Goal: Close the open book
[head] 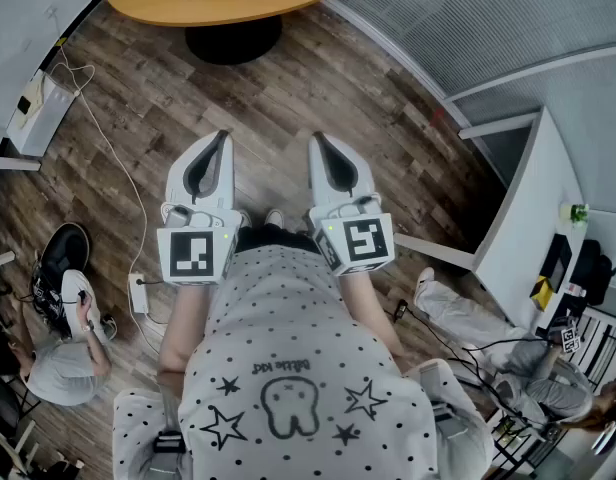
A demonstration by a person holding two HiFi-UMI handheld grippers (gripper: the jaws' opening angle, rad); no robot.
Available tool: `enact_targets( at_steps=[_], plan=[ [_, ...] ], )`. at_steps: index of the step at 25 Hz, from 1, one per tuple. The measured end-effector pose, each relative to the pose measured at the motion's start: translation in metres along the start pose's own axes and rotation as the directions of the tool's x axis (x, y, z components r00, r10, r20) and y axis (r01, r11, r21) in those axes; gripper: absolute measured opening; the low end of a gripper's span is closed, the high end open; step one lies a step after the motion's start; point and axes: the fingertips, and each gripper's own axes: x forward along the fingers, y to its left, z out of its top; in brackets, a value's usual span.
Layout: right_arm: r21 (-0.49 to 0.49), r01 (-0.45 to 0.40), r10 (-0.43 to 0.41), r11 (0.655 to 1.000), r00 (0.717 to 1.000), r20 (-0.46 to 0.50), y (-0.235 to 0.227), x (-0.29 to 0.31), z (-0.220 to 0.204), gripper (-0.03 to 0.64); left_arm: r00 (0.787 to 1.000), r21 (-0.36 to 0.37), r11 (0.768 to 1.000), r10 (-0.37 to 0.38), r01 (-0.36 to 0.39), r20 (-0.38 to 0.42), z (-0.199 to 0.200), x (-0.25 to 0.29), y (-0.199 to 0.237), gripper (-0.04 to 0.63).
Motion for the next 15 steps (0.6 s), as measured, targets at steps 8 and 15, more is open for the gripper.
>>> enact_targets(
  at_steps=[8,15],
  plan=[
    [-0.01,-0.006,0.006,1.0,1.0,0.004,-0.003,-0.01,0.001,0.004,1.0,0.015,1.0,0.007,-0.007,0.011,0.001,-0.001,-0.009,0.009],
    [-0.037,-0.002,0.002,0.999,1.0,0.005,-0.012,-0.025,-0.001,0.004,1.0,0.021,1.0,-0.006,0.006,0.016,-0.003,-0.002,-0.027,0.009]
  ],
)
